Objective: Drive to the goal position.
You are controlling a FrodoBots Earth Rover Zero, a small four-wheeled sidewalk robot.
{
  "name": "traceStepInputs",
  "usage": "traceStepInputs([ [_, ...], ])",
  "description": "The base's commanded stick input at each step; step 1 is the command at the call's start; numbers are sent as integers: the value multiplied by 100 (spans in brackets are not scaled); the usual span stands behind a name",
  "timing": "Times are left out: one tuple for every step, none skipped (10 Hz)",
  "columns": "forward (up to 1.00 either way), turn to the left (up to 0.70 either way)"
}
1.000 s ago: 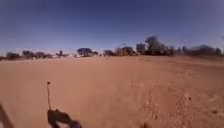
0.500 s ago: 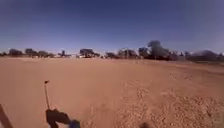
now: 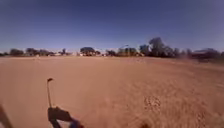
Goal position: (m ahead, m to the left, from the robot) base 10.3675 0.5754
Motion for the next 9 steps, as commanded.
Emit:
traceStepInputs([
  [70,0],
  [70,0],
  [70,0],
  [70,0],
  [70,0],
  [70,0],
  [70,0],
  [70,0],
  [70,0],
])
